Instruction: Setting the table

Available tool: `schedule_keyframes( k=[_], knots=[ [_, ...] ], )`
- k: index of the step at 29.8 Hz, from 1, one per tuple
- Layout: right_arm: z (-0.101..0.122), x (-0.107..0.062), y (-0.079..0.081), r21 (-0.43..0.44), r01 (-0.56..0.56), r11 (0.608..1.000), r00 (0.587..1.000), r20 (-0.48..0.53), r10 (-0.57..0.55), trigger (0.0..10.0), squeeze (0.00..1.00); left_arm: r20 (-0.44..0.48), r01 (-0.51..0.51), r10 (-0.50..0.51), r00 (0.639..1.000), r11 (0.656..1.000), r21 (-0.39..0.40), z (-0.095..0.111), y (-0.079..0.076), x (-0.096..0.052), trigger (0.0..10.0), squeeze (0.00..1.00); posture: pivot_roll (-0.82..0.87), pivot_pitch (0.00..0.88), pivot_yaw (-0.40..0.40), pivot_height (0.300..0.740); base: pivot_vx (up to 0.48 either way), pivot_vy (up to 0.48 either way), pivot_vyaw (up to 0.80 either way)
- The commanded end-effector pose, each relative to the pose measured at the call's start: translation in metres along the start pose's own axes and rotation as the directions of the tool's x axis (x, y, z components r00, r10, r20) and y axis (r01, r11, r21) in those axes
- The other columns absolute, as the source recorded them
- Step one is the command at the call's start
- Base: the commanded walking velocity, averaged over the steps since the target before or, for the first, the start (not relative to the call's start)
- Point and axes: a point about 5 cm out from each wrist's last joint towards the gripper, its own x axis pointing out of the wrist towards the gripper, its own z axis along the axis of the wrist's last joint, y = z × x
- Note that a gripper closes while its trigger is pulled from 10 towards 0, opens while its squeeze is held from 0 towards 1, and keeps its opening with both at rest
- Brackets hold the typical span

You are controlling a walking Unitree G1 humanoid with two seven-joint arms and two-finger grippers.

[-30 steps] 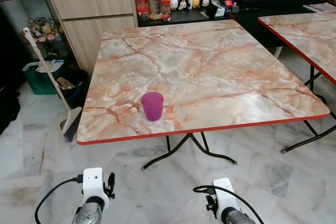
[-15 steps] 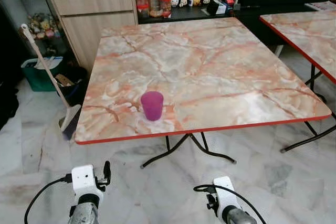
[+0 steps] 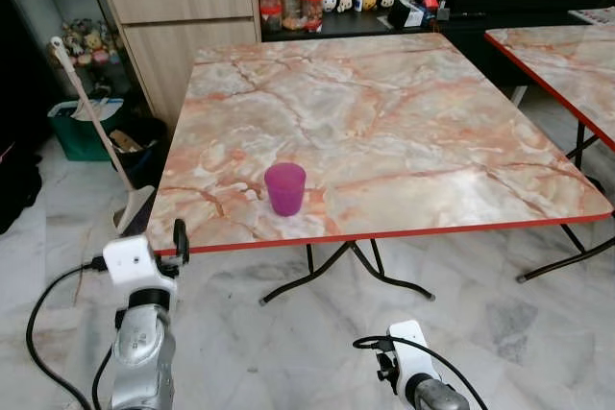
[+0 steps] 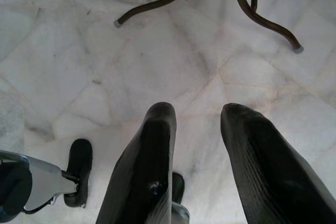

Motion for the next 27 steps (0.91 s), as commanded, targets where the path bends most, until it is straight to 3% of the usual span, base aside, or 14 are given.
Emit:
schedule_keyframes(
  k=[1, 3, 4, 6, 13, 17, 27],
  knots=[
    [0.001, 0.0, 0.0, -0.008, 0.002, 1.0, 1.0, -0.001, -0.002, 10.0, 0.0, -0.025, 0.111, -0.113, 0.993, 0.992, -0.052, 0.006, -0.024, 0.014, 10.0, 0.0, -0.06, 0.0, -0.001, 0.74, 0.0, 0.0, 0.0],
    [0.001, 0.0, -0.001, -0.007, 0.003, 1.0, 1.0, -0.001, -0.003, 10.0, 0.0, -0.041, 0.129, -0.133, 0.99, 0.988, -0.09, 0.006, -0.029, 0.017, 10.0, 0.0, -0.06, 0.0, -0.004, 0.74, 0.0, 0.0, 0.0],
    [0.0, 0.0, 0.0, -0.007, 0.003, 1.0, 1.0, -0.003, -0.003, 10.0, 0.0, -0.062, 0.14, -0.157, 0.986, 0.966, -0.216, 0.006, -0.042, 0.027, 10.0, 0.0, -0.06, 0.0, -0.003, 0.74, 0.0, 0.0, 0.0],
    [0.0, 0.0, 0.0, -0.008, 0.003, 1.0, 1.0, -0.004, -0.003, 10.0, 0.0, -0.069, 0.144, -0.167, 0.984, 0.956, -0.256, 0.006, -0.046, 0.031, 10.0, 0.0, -0.06, 0.0, -0.003, 0.74, 0.0, 0.0, 0.0],
    [0.0, 0.0, -0.001, 0.018, 0.021, 1.0, 1.0, 0.005, -0.021, 10.0, 0.0, -0.043, 0.255, -0.274, 0.961, 0.934, -0.251, 0.016, -0.083, 0.055, 10.0, 0.0, -0.1, 0.0, 0.016, 0.74, 0.0, 0.0, 0.0],
    [-0.003, -0.001, -0.003, 0.017, 0.024, 1.0, 1.0, -0.002, -0.024, 10.0, 0.0, -0.038, 0.3, -0.314, 0.949, 0.931, -0.207, 0.019, -0.091, 0.059, 10.0, 0.0, -0.11, 0.0, 0.024, 0.74, 0.067, 0.0, 0.0],
    [-0.005, -0.001, 0.0, 0.008, 0.018, 1.0, 1.0, -0.002, -0.018, 10.0, 0.0, -0.021, 0.3, -0.312, 0.95, 0.93, -0.21, 0.019, -0.089, 0.06, 10.0, 0.0, -0.11, 0.0, 0.03, 0.74, 0.317, 0.0, 0.0]
  ],
)
